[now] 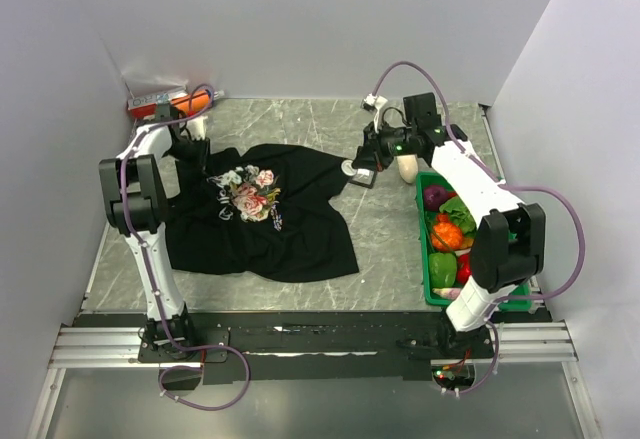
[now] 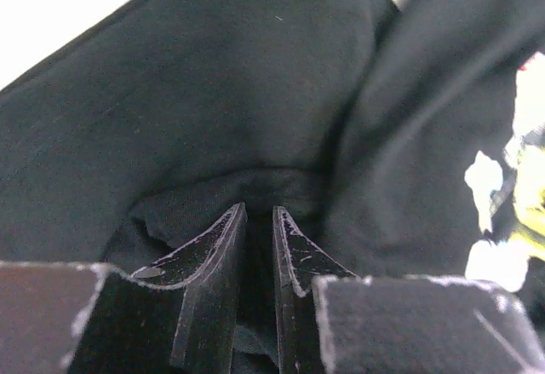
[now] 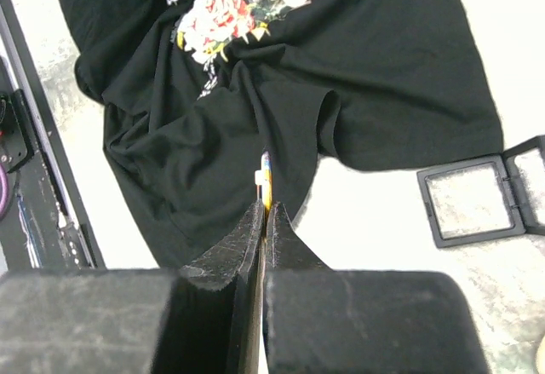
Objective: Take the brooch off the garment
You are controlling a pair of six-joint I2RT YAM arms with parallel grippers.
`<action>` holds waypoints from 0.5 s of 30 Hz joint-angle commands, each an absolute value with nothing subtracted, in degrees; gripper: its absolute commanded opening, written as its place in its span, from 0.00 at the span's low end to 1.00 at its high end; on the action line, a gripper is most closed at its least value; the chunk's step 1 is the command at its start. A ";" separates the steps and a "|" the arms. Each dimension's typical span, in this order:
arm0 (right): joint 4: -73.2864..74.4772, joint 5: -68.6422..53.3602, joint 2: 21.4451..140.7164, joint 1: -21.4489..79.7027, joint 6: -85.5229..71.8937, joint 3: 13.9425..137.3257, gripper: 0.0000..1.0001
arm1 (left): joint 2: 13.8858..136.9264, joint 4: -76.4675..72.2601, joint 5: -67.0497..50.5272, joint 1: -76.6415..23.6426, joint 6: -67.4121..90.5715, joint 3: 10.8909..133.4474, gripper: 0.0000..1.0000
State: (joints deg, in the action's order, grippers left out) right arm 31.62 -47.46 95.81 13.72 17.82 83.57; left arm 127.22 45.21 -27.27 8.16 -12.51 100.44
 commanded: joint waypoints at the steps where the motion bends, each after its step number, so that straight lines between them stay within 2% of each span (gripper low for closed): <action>1: 30.76 -46.76 91.33 13.45 18.54 81.83 0.00 | 131.56 42.72 -13.73 8.17 -13.70 107.04 0.25; 6: 31.11 -45.62 89.65 13.36 19.95 79.98 0.00 | 134.99 39.03 -0.21 9.84 -20.12 111.34 0.25; 11: 30.85 -41.23 89.56 13.36 22.84 78.58 0.00 | 137.46 34.91 5.45 12.48 -26.88 116.63 0.24; 15: 30.76 -34.99 91.40 13.45 26.18 79.89 0.00 | 134.92 27.44 7.99 12.48 -33.12 114.53 0.27</action>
